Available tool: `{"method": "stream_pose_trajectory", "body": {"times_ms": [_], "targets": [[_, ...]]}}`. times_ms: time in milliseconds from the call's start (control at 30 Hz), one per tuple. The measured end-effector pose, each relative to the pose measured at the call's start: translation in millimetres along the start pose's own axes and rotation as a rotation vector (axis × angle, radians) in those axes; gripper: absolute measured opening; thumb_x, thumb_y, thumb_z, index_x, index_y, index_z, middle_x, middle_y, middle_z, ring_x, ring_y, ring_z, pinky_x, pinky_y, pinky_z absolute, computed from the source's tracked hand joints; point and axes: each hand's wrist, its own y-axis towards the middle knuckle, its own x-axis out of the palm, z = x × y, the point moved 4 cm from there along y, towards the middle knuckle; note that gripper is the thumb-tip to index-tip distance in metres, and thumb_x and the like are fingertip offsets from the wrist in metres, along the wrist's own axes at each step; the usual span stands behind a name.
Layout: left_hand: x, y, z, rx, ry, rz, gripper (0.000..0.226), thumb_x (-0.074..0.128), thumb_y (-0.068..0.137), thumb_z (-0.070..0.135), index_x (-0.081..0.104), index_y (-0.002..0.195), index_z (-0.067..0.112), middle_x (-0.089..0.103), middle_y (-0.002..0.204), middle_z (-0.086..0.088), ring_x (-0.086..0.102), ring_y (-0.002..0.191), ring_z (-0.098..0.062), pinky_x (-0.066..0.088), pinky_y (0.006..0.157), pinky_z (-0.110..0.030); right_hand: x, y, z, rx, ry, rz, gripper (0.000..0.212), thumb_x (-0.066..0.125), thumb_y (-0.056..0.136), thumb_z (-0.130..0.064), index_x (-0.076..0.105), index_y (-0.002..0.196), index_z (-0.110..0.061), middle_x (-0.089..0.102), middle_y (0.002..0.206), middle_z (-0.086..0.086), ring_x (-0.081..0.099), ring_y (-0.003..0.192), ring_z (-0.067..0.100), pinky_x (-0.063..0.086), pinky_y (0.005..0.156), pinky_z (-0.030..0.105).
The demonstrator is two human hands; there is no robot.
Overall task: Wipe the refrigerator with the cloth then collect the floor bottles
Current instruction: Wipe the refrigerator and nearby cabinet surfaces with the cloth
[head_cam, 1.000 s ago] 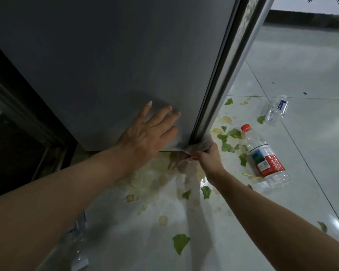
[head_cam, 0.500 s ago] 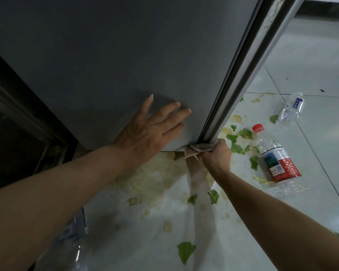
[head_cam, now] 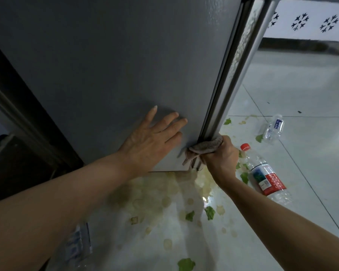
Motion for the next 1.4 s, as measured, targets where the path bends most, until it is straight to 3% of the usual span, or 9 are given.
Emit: {"method": "stream_pose_trajectory", "body": {"times_ms": [100,200,300,533,700,900,1133,1233,1400], "targets": [[-21.6,8.3,-9.7,-0.04,0.03,-0.091,0.054,0.034,0.077,0.01,0.05,0.128,0.018,0.033,0.152,-0.007,0.033,0.138,-0.025,0.021,0.109,-0.058,-23.0,9.7,-31.3,-0.06,0.074,0.034,0.062,0.071,0.058,-0.049,0.058,0.102,-0.008,0.055,0.081,-0.009,0.055,0.073,0.01,0.048,0.064,0.021],[-38.8,17.7,-17.0,-0.058,-0.033,-0.16,0.064,0.015,0.078,0.01,0.031,0.14,0.014,0.009,0.158,-0.009,0.014,0.144,-0.024,0.003,0.111,-0.058,-46.0,23.6,-61.9,-0.141,0.064,0.088,0.05,0.081,0.063,-0.037,0.06,0.099,-0.01,0.055,0.079,-0.011,0.053,0.069,0.007,0.047,0.065,0.017],[-68.4,31.7,-28.6,-0.125,-0.063,-0.089,0.059,0.023,0.08,0.009,0.034,0.137,0.014,0.01,0.157,-0.011,0.013,0.144,-0.025,0.006,0.112,-0.057,-67.5,35.2,-89.7,-0.18,0.062,0.123,0.048,0.082,0.063,-0.036,0.062,0.098,-0.01,0.059,0.079,-0.009,0.058,0.07,0.011,0.05,0.065,0.022],[-126.8,63.6,-70.8,-0.251,-0.066,-0.005,0.06,0.028,0.082,0.015,0.012,0.14,0.019,-0.008,0.155,-0.006,-0.006,0.142,-0.026,-0.004,0.111,-0.056,-108.8,54.8,-150.6,-0.211,0.133,0.175,0.045,0.085,0.063,-0.03,0.062,0.096,-0.011,0.064,0.079,-0.005,0.062,0.072,0.013,0.052,0.063,0.023],[-146.7,69.0,-86.1,-0.215,-0.069,-0.037,0.069,0.051,0.084,0.014,0.016,0.144,0.016,0.001,0.156,-0.006,0.002,0.143,-0.024,0.001,0.112,-0.056,-141.1,70.3,-200.5,-0.229,0.147,0.241,0.042,0.084,0.063,-0.026,0.063,0.095,-0.009,0.067,0.081,0.002,0.062,0.073,0.018,0.055,0.066,0.034],[-203.1,81.3,-110.7,-0.292,-0.102,0.235,0.048,0.06,0.062,0.003,0.064,0.109,0.007,0.06,0.124,-0.016,0.059,0.114,-0.031,0.039,0.095,-0.059,-155.6,76.6,-226.0,-0.232,0.071,0.206,0.045,0.082,0.064,-0.026,0.059,0.098,-0.007,0.066,0.085,0.007,0.061,0.079,0.027,0.051,0.067,0.038],[-258.9,117.3,-162.5,-0.443,-0.048,0.357,0.065,0.059,0.071,0.006,0.039,0.132,0.014,0.026,0.151,-0.008,0.019,0.138,-0.03,0.008,0.111,-0.052,-160.5,82.2,-242.4,-0.205,-0.013,0.135,0.058,0.084,0.061,-0.032,0.052,0.102,-0.006,0.063,0.094,0.009,0.059,0.084,0.028,0.052,0.07,0.041],[-271.2,128.5,-182.3,-0.472,-0.012,0.348,0.072,0.057,0.074,0.011,0.029,0.139,0.016,0.017,0.154,-0.007,0.012,0.141,-0.032,0.005,0.112,-0.053,-166.6,85.5,-253.8,-0.198,0.0,0.124,0.068,0.088,0.055,-0.035,0.051,0.102,-0.004,0.061,0.095,0.009,0.059,0.085,0.028,0.052,0.071,0.042],[-276.3,130.6,-200.3,-0.506,-0.01,0.308,0.08,0.06,0.075,0.02,0.021,0.144,0.015,0.015,0.155,-0.008,0.012,0.142,-0.03,0.008,0.112,-0.054,-176.6,93.0,-266.9,-0.173,0.011,0.123,0.058,0.086,0.059,-0.031,0.048,0.094,-0.006,0.057,0.086,0.005,0.056,0.079,0.025,0.046,0.064,0.032]]}}
